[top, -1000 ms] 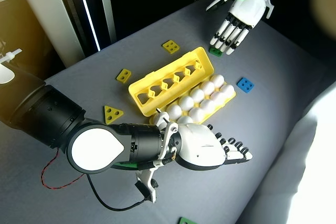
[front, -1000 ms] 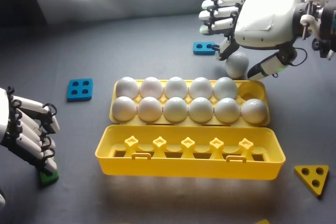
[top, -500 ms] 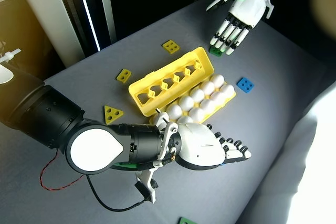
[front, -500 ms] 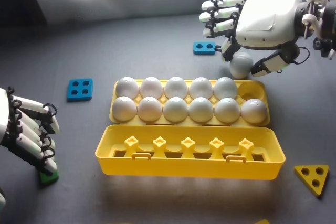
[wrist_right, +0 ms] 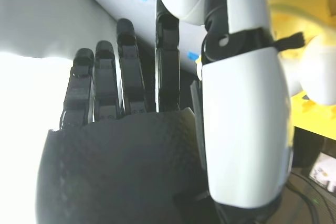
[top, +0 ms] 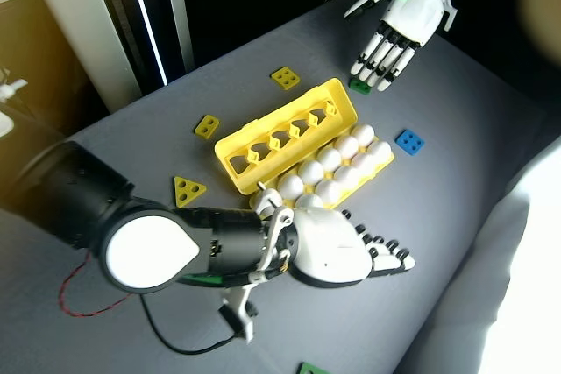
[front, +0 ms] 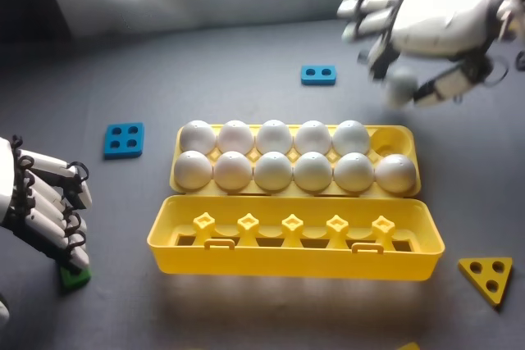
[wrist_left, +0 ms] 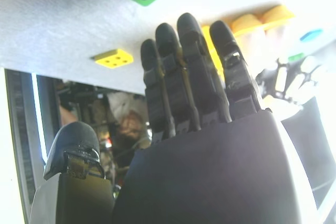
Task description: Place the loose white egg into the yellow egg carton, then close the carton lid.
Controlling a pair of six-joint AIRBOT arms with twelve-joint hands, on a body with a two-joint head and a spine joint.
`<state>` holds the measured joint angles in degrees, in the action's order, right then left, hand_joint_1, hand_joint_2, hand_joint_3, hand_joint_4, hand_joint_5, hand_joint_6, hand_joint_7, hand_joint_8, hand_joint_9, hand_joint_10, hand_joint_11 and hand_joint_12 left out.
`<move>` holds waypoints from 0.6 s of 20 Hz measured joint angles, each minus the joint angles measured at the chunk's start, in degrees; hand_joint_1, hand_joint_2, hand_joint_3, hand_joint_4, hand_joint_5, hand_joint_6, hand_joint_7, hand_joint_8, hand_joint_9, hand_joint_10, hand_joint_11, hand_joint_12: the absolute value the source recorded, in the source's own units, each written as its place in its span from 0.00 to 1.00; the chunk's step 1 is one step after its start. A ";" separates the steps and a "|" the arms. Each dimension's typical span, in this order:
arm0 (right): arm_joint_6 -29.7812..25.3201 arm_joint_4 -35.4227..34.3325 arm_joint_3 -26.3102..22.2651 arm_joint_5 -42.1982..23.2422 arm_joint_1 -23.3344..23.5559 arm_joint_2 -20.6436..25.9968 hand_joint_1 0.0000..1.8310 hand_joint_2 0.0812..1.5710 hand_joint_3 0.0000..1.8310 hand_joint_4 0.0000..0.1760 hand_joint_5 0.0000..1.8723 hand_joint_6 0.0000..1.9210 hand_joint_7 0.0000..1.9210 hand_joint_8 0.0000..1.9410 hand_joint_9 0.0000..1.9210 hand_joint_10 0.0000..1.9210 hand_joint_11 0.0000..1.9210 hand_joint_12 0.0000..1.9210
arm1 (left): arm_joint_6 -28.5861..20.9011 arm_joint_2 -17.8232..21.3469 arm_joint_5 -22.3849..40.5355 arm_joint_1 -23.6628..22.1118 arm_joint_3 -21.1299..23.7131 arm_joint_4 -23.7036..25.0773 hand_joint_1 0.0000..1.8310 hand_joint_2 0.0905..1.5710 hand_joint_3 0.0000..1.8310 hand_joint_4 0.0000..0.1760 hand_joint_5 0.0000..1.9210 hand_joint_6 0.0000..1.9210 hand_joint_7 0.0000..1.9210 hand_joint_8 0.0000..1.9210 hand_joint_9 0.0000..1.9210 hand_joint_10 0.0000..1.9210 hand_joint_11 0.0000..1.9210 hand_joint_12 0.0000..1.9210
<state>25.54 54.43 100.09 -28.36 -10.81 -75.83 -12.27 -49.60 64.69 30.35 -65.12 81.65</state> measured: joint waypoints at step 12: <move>0.02 -32.09 -18.14 12.57 3.69 11.30 0.57 0.66 0.00 1.00 0.57 0.43 0.17 0.00 0.05 0.00 0.00 0.00 | 0.00 0.02 -0.20 0.00 0.09 0.02 0.00 0.73 0.00 0.00 0.30 0.00 0.31 0.00 0.27 0.00 0.00 0.41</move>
<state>25.56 22.35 81.95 -15.79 -7.11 -64.53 -12.27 -49.58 64.49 30.35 -65.04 81.67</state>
